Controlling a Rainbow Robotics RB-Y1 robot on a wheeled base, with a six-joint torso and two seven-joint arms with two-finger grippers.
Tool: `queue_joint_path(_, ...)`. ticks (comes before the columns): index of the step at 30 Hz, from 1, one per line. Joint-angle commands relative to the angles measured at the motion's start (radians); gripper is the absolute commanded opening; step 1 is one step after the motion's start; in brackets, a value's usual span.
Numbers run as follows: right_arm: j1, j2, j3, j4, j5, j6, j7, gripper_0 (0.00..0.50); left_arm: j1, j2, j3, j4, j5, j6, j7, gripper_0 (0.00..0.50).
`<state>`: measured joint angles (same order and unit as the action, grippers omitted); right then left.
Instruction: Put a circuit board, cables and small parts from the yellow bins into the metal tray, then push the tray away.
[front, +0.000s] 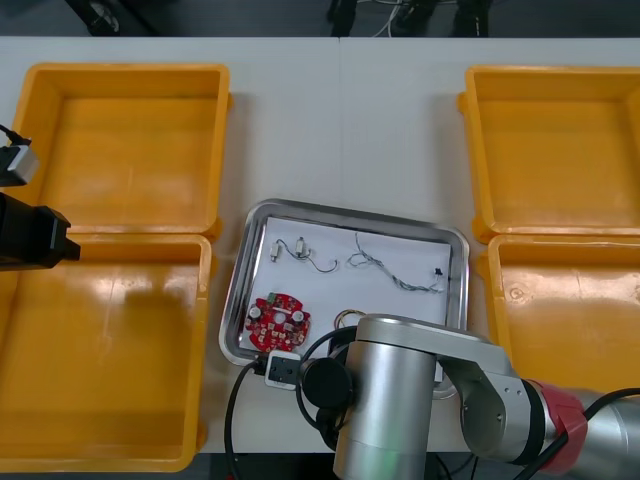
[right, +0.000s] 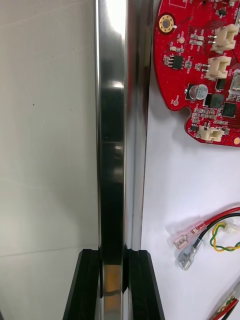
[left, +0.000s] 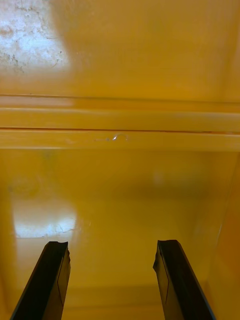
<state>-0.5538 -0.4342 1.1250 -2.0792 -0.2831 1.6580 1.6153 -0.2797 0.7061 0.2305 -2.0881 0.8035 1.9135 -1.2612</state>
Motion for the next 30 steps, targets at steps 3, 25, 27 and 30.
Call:
queue_joint_path(3,-0.032,0.017,-0.053,-0.010,0.015,-0.018,0.098,0.000,0.010,0.019,0.029,-0.030,0.008,0.006,-0.095,0.500)
queue_joint_path(25,-0.035,-0.031,-0.146,0.019,0.010,-0.067,0.187,0.000,0.010,0.019,0.029,-0.030,0.008,0.006,-0.095,0.500)
queue_joint_path(27,-0.041,-0.031,-0.148,0.036,0.010,-0.084,0.192,0.000,0.010,0.019,0.029,-0.030,0.008,0.006,-0.095,0.500)
queue_joint_path(30,-0.057,-0.029,-0.159,0.076,0.010,-0.121,0.203,0.000,0.010,0.019,0.029,-0.030,0.008,0.006,-0.095,0.500)
